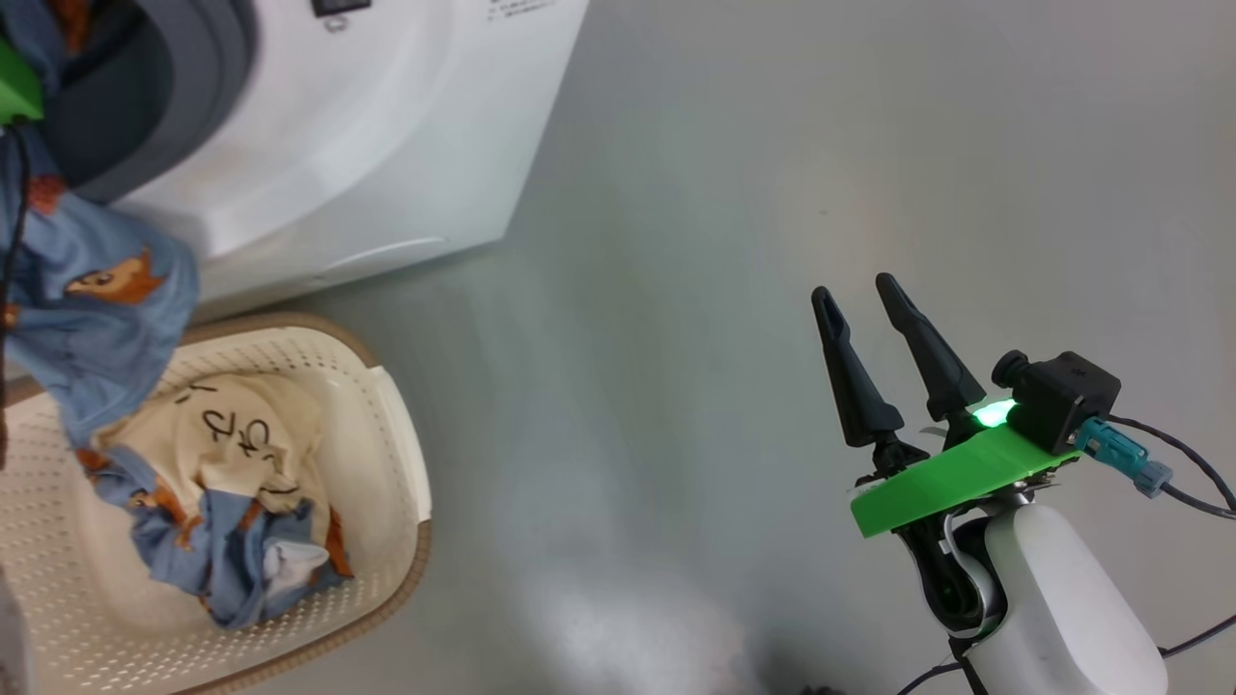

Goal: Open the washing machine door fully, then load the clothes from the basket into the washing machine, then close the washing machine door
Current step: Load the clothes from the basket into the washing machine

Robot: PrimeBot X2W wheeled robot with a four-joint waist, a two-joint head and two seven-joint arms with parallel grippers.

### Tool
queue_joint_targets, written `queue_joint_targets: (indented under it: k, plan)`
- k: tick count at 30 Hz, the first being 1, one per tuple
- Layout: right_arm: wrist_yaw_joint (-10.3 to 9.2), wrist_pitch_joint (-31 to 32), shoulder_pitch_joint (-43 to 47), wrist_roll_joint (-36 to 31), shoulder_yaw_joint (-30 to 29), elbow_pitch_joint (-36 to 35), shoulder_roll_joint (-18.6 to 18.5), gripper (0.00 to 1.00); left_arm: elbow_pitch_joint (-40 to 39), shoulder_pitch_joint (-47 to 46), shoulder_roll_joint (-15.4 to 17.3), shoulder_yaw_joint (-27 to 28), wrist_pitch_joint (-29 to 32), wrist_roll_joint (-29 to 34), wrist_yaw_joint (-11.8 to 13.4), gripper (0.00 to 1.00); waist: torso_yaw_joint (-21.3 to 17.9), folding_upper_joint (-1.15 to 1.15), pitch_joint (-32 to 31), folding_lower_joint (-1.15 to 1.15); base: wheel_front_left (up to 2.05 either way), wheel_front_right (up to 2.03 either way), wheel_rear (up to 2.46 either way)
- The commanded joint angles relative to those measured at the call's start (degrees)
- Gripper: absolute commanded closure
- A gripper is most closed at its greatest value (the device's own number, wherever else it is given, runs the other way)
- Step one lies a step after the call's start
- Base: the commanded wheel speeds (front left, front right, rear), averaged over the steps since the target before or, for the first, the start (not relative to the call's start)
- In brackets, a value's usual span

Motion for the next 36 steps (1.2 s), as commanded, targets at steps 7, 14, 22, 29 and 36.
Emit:
queue_joint_targets:
  k: [7, 14, 22, 29, 36]
  plan:
    - [0.48, -0.4, 1.2, -0.6, 0.4, -0.5, -1.7, 0.00, -4.0, 5.2, 0.7, 1.7, -0.3, -0.4, -1.0, 0.00, 3.4, 0.00, -4.7, 0.00, 0.00, 0.00, 0.00]
    - [0.48, -0.4, 2.1, -0.5, -0.2, 0.0, -2.8, 0.00, -10.6, 13.6, -1.3, 3.7, -0.3, -0.7, -1.9, 0.00, 6.5, 0.00, -9.3, 0.00, 0.00, 0.00, 0.00]
    - [0.48, -0.4, 4.2, -0.5, -0.7, 0.5, -4.1, 0.00, -18.5, 25.8, -4.2, 7.1, -0.3, -1.9, -3.2, 0.00, 9.9, 0.00, -15.0, 0.00, 0.00, 0.00, 0.00]
    - [0.48, -0.4, 5.9, -0.6, -1.0, 0.6, -4.7, 0.00, -27.5, 36.8, -7.0, 8.7, -0.3, -0.6, -3.8, 0.00, 12.6, 0.00, -19.0, 0.00, 0.00, 0.00, 0.00]
    - [0.48, -0.4, 7.4, -0.6, -1.1, 0.8, -5.2, 0.00, -34.8, 45.8, -9.2, 9.7, -0.3, 0.1, -4.2, 0.00, 14.0, 0.00, -22.0, 0.00, 0.00, 0.00, 0.00]
